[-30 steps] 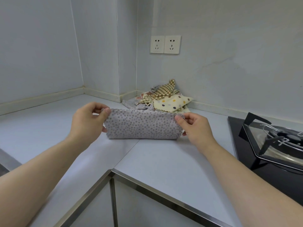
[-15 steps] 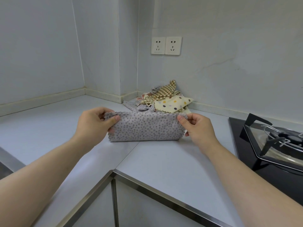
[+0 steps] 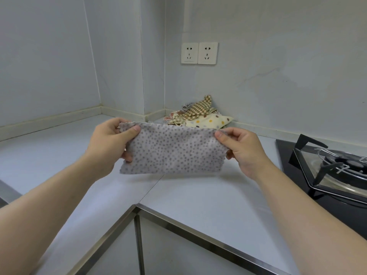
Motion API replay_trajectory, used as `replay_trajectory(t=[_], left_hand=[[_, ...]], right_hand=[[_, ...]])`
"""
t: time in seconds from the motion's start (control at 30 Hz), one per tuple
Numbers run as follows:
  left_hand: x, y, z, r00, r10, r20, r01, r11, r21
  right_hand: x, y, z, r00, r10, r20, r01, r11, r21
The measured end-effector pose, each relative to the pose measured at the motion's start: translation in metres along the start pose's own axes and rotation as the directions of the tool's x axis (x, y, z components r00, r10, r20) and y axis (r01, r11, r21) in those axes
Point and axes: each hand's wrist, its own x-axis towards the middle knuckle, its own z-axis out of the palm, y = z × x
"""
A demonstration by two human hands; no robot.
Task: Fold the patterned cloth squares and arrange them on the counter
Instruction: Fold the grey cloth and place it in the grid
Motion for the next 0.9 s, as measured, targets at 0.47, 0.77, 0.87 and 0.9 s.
replay_trajectory(t=[0.47, 0.77, 0.87, 0.9], left_hand=[[-0.005, -0.005, -0.007, 0.981, 0.176, 0.086, -0.192, 0.951, 0.242], [-0.015, -0.025, -0.014, 0.849, 0.029, 0.528, -0.461, 0.531, 0.711], [-0.014, -0.022, -0.012, 0.835, 0.0, 0.55, -0.478, 0.496, 0.725], [-0.015, -0.021, -0.012, 0.829, -0.013, 0.56, -0.483, 0.49, 0.726]], right_hand=[[0.001, 0.005, -0.006, 0.997, -0.068, -0.026, 0.068, 0.998, -0.003], [-0.007, 0.025, -0.009, 0.987, 0.047, 0.155, 0.075, 0.715, -0.695], [-0.009, 0.02, -0.007, 0.982, 0.056, 0.182, 0.098, 0.671, -0.735], [-0.009, 0.02, -0.007, 0.981, 0.062, 0.183, 0.097, 0.662, -0.744]])
